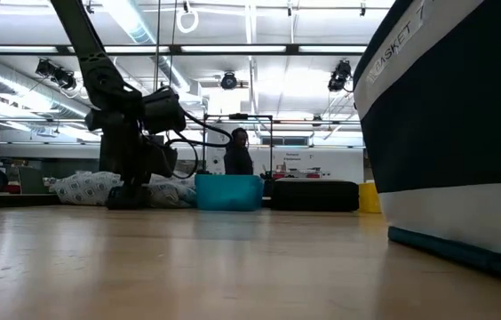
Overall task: Pick & place medical supplies in basket/bin
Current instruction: Put the gray patient gown into the blue organizer bin
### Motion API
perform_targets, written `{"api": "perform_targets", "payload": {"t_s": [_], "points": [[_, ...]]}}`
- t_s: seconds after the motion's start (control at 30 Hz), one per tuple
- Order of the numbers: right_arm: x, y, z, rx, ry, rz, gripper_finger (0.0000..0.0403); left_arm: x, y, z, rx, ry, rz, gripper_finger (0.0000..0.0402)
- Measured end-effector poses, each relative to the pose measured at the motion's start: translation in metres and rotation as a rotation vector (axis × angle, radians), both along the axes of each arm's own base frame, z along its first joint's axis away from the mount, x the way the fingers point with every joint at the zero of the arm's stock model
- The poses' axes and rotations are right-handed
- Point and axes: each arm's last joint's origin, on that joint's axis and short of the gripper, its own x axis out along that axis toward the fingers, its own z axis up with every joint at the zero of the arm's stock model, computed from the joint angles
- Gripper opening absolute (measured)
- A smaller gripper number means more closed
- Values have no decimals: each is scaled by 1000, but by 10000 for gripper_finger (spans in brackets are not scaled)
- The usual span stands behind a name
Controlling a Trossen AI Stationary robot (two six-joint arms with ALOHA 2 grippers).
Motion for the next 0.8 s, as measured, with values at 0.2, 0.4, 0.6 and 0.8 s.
{"api": "perform_targets", "payload": {"t_s": [0.2,0.4,0.6,0.8], "points": [[0,0,0,1,0,5,163,-3,2,0,38,-34,69,96],[0,1,0,10,-1,25,162,-3,-1,2,168,-58,162,33],[0,1,0,13,-1,25,162,8,-27,15,280,-129,128,33],[0,1,0,30,-5,26,162,14,-52,43,318,-277,76,33]]}}
